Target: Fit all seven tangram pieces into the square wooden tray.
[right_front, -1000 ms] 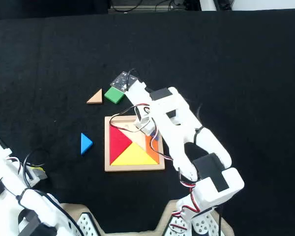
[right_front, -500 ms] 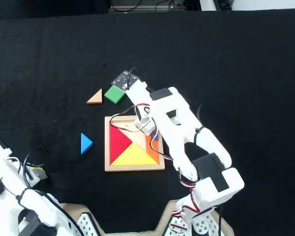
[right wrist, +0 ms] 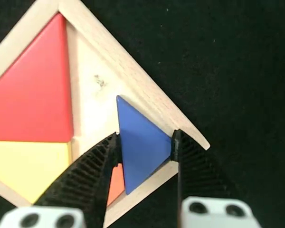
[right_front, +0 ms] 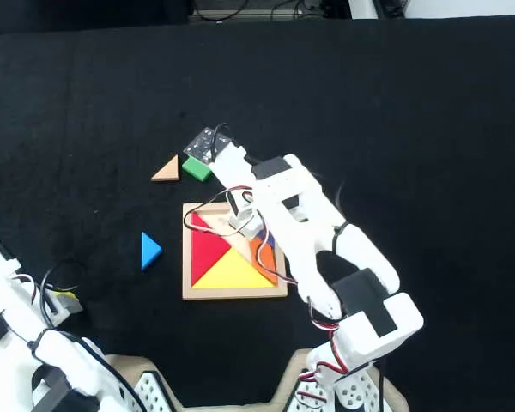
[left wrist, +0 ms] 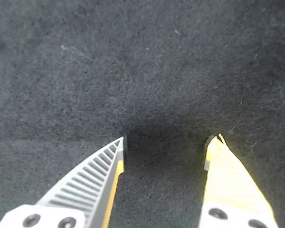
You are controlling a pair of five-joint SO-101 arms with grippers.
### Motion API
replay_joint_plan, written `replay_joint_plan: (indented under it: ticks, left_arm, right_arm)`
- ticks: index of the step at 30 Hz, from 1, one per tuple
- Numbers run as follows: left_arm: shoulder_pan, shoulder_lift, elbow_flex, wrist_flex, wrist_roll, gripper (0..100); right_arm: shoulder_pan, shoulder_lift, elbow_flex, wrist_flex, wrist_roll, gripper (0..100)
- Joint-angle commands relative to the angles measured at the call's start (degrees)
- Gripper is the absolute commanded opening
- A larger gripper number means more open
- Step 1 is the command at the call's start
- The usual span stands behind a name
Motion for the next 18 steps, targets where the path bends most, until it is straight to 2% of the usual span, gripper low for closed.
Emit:
replay_joint_plan:
  ticks: [1, 3, 6, 8, 12, 18]
  left_arm:
    - [0.75, -1.05, -0.13, -0.62, -0.26, 28]
    - [0.75, -1.05, -0.13, -0.62, -0.26, 28]
    - [0.75, -1.05, -0.13, -0.62, -0.18, 28]
    - [0.75, -1.05, -0.13, -0.62, -0.18, 28]
    - [0.75, -1.05, -0.13, -0.62, -0.18, 28]
    - [0.75, -1.05, -0.13, -0.62, -0.18, 28]
  right_arm:
    - [0.0, -0.92, -1.27, 0.0, -0.35, 16.6]
    - [0.35, -2.77, -1.19, 0.62, -0.35, 14.0]
    - [-1.23, -8.66, 0.22, 2.81, -2.64, 0.5]
    - [-3.6, -12.44, 2.86, 2.64, -3.69, 3.0]
    - [-8.09, -14.2, 9.63, -4.13, -4.22, 1.1]
    - [-7.65, -8.04, 7.34, -6.15, -4.13, 1.1]
